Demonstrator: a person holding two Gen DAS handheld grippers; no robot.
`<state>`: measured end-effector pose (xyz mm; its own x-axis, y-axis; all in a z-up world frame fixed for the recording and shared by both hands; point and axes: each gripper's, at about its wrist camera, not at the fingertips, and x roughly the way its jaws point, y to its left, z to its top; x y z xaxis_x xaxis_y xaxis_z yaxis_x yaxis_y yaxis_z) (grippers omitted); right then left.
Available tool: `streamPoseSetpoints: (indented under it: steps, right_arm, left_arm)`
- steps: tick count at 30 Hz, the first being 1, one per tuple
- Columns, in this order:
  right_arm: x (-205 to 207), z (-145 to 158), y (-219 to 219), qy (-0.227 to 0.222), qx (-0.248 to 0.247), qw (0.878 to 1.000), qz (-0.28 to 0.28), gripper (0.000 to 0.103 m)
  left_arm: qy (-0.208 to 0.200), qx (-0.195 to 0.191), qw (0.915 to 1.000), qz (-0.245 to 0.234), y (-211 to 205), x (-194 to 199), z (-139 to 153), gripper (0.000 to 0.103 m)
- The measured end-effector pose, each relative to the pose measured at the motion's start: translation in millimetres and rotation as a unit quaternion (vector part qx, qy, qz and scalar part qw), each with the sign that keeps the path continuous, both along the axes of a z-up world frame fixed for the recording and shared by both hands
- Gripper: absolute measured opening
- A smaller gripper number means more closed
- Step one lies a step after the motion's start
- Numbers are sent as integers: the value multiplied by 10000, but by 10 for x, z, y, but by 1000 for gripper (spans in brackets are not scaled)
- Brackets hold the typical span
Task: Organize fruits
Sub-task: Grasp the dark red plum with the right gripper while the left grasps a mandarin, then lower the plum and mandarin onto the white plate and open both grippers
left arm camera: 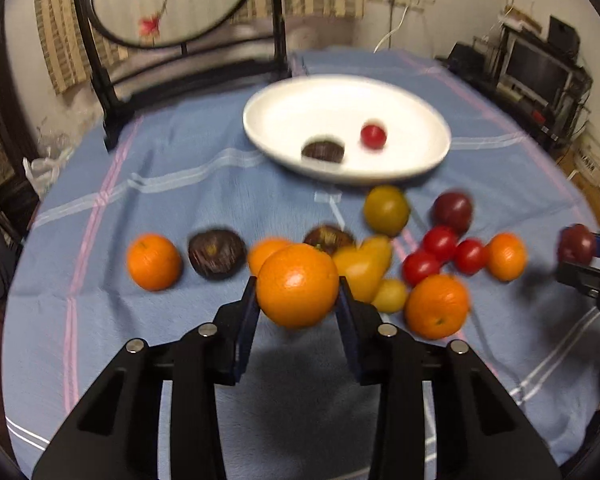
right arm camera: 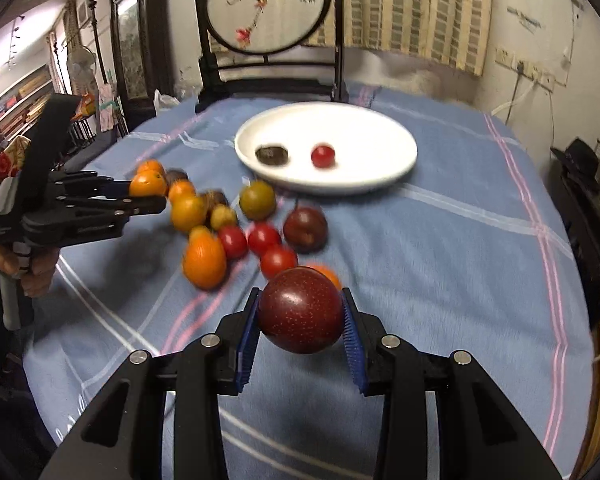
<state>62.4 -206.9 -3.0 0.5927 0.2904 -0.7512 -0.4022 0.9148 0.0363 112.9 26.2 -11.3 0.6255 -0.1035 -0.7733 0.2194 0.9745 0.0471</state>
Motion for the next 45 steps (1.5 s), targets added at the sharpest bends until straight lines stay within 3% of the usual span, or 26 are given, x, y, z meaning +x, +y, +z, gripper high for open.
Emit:
streamPoseSetpoints:
  steps: [5,11,14,19,29,30,32,39,45]
  right_arm:
    - [206,190,82,-254,12,9997,-28,38]
    - [560,271,219,-370,-24,9993,-32,39]
    - [858,223,272,-307,-97,9994,-107,39]
    - [1380,-12,318,162,-177,9991,-363,39]
    - [1786,-387,446,657,-246,9963,-495,40]
    - [1804,-411,450,730,-231,9959,-479,42]
    - [1803,-389,432,660,-179,9961,-550,51]
    - [1485,-193,251,453,-58,9979,-470,53]
    - [982,-117,59,369,-58,9987,-350,57]
  left_arm:
    - [-359,-103,9993,25,-30,94,312,37]
    - [-382,-181,9991,32,-209,499,370,37]
    - [-318,-107,9994,59,-354,814,312,37]
    - [-17,-49,9997,259,-469,1293,126,37]
    - [466,-107,9971,585,-522,1790,-194,39]
    - [470,-204,9964,681,-507,1802,-192,51]
    - [359,-334,9956,800,-481,1777,-137,63]
    - [83,-372,9968,704,-398,1458,92,74]
    - [-24,-328,9976,604,-265,905,136,79]
